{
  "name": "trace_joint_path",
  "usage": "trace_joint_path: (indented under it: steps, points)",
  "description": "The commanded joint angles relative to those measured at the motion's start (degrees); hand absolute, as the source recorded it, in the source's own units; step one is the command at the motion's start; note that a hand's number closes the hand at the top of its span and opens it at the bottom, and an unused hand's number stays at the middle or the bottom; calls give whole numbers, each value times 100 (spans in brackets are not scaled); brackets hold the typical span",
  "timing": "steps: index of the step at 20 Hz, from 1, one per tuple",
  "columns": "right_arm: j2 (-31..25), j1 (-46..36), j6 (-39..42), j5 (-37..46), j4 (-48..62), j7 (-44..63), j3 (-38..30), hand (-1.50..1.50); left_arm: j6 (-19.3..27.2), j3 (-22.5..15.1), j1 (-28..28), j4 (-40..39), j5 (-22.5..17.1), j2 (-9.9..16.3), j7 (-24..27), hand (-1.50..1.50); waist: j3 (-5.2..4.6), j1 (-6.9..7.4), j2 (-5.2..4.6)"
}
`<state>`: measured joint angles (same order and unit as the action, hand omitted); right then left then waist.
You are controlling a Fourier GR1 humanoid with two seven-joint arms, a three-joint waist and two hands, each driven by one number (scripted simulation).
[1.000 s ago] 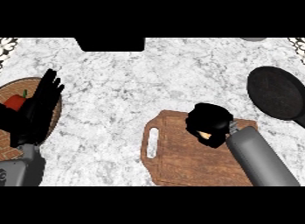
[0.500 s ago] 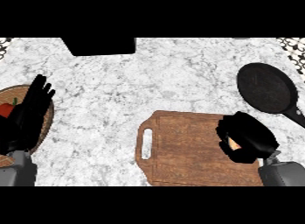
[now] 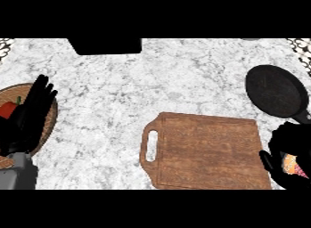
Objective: Pick the cupcake from the cutting board and place it in the pan
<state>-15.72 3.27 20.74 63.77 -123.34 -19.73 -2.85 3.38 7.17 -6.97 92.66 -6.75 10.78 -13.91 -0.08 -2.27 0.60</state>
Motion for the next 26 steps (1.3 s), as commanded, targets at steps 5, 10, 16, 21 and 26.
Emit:
trace_joint_path:
  steps: [5, 10, 16, 21, 26]
  points:
    - [105, -618, 1106, -951, -586, 940, -1070, 150, -9, -164, -298, -393, 193, -168, 266, 0, 6, 198, -60]
    - [-272, -1537, 583, -1157, 995, 769, -1828, 150, -106, -87, -177, -161, 95, -68, 56, 0, 8, 257, -66]
    - [-908, -2146, -217, -1488, 2974, -192, -2538, 150, -2, -102, -243, 76, 73, -147, -125, 0, 13, 285, -70]
    - [-1307, -3132, -879, -1319, 5079, -616, -2494, 150, -82, -167, -279, -137, 161, -146, 10, 0, 12, 342, -92]
    - [-1565, -3430, -1699, -1268, 6932, -1838, -2505, 150, 109, -246, -651, 49, 173, -266, -316, 0, 21, 382, -113]
